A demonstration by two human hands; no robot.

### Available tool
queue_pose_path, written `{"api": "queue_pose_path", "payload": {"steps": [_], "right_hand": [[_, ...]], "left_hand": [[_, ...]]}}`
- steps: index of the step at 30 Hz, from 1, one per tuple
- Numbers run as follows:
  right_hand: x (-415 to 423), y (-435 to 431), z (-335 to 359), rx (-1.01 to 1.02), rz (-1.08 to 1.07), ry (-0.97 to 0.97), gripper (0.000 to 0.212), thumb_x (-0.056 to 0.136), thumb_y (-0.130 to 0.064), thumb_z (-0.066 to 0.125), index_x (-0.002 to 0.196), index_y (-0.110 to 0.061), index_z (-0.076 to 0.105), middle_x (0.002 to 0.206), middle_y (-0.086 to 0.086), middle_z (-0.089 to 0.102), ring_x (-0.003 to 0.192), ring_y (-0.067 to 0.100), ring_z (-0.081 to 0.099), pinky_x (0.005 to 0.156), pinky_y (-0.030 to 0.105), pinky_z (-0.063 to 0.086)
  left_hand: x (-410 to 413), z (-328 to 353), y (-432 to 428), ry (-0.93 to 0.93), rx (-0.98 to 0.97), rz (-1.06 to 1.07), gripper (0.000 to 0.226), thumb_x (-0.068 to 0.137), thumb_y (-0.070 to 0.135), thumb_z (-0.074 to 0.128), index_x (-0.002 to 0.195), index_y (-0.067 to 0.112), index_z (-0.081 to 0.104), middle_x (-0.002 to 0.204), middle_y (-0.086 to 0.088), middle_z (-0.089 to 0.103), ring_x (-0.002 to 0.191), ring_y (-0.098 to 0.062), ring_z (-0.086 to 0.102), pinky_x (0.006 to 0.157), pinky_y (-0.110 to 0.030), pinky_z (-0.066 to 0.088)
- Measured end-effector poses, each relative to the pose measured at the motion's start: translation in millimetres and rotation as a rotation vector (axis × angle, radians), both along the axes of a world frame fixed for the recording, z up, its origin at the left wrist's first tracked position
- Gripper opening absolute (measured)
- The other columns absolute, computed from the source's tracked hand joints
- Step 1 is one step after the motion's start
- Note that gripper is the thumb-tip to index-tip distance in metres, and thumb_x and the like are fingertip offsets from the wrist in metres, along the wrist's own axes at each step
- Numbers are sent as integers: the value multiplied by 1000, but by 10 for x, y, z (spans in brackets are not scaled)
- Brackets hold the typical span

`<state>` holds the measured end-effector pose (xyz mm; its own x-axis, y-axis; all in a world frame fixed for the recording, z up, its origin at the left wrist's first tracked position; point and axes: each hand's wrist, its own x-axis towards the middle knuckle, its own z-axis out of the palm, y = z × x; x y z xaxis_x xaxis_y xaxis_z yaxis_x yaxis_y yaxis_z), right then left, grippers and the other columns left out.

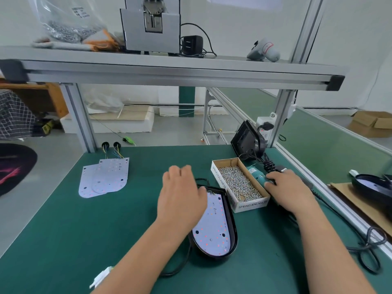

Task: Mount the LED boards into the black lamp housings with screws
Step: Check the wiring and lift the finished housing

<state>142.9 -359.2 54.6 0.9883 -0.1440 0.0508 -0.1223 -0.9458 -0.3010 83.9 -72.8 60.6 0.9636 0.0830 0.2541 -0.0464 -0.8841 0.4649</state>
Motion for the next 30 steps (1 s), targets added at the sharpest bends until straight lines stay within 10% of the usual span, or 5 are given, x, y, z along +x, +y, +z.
{"api": "queue_pose_path", "payload": {"steps": [8,15,25,28,30], "right_hand": [[-145,547,97,425,253,-331,25,102,-23,61,122,-33,72,115,-18,69,101,-4,61,93,28,45],[-330,1082,-93,288,559,-257,20,101,-13,60,116,-24,66,104,-15,62,95,5,56,89,32,48],[-589,1387,-117,249,1031,171,22,88,-39,82,108,-30,78,110,-13,59,98,6,64,90,29,50],[-481,1364,-147,-18,814,-13,21,91,-42,75,106,-27,77,107,-8,54,97,15,62,80,34,46],[-416,1356,-185,-178,645,-106,22,97,-36,66,106,-18,74,112,-2,51,106,21,57,82,34,44]], "left_hand": [[24,-273,330,300,-584,-15,13,96,18,49,97,7,57,83,-3,58,70,-21,45,66,-34,41],[40,-305,470,351,-1138,65,19,98,-3,50,91,2,68,83,-10,71,74,-23,62,75,-37,48],[24,-185,596,455,-1737,103,13,102,18,49,99,8,58,73,-8,57,55,-22,55,50,-28,50],[-192,24,577,498,-1987,-274,49,45,13,105,76,8,68,61,-3,58,47,-16,59,46,-24,56],[-234,75,507,442,-2067,-386,60,10,8,105,58,5,70,52,-3,54,39,-15,57,40,-22,52]]}}
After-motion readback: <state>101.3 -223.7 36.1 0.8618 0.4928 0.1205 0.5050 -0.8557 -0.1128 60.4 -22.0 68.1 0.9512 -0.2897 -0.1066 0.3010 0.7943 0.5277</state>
